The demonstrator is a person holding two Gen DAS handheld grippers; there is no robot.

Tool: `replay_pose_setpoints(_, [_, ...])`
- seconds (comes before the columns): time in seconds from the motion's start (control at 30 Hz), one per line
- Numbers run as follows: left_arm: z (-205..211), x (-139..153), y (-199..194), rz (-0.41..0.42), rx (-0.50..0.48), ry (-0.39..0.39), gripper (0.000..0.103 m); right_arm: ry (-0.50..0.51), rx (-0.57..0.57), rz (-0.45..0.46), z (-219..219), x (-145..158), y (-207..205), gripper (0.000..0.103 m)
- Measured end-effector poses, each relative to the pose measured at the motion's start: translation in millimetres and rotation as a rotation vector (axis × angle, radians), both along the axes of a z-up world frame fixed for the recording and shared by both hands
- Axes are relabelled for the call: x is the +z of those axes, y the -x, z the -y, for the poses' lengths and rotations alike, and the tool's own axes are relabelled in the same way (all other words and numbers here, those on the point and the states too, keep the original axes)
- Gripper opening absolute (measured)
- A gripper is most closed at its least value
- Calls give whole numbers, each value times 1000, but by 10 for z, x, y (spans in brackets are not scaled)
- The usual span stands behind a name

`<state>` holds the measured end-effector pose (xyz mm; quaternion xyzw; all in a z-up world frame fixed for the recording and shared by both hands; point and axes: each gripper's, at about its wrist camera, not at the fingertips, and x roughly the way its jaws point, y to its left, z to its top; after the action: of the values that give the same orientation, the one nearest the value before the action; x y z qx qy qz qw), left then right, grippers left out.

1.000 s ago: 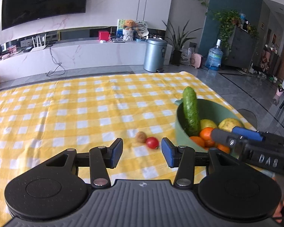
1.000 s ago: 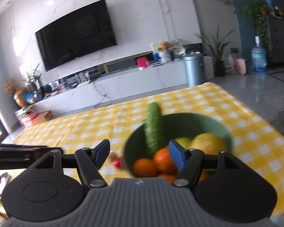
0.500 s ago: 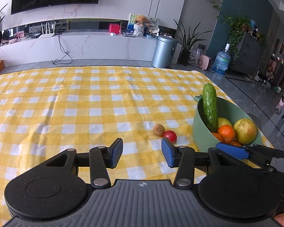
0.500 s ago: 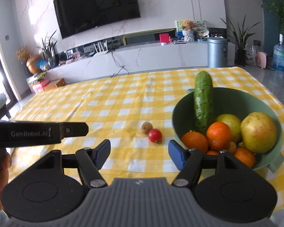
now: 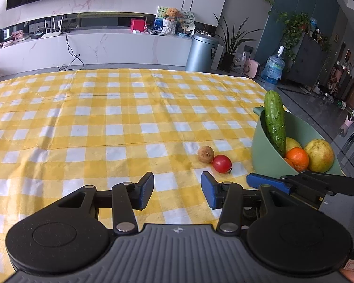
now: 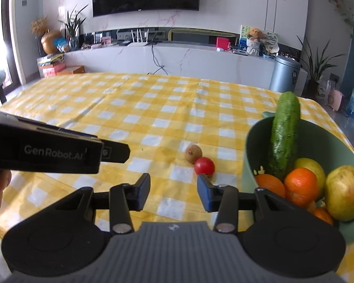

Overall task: Organize fruits
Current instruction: 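Move both open tools back over the kiwi and cherry tomato on the cloth, then close the right tool on the red cherry tomato while the left tool lowers over the kiwi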

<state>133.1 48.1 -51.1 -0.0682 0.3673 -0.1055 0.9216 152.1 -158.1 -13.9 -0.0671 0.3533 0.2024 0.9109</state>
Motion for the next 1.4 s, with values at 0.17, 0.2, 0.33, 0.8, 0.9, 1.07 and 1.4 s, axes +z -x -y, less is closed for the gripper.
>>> replay_pose_setpoints(0.17, [-26, -94, -94, 4, -8, 32, 53, -2, -22, -15, -10, -69, -106, 41])
replay_pose_setpoints(0.2, [-12, -120, -131, -4, -9, 39, 53, -2, -34, -14, -10, -81, -124, 41])
replay_pose_setpoints(0.33, [34, -221, -241, -21, -9, 34, 53, 13, -62, 6, -29, -125, -140, 32])
replay_pose_setpoints(0.8, [-146, -248, -313, -33, 94, 14, 52, 387, -35, 182, -464, -303, -249, 29])
replay_pose_setpoints(0.9, [-197, -250, -319, -33, 113, 21, 52, 464, -15, 195, -527, -368, -280, 29])
replay_pose_setpoints(1.07, [-247, -268, -342, -43, 132, 40, 52, 521, 21, 162, -575, -454, -344, 29])
replay_pose_setpoints(1.4, [-290, -305, -358, -63, 146, 64, 52, 548, 9, 152, -601, -541, -446, 24])
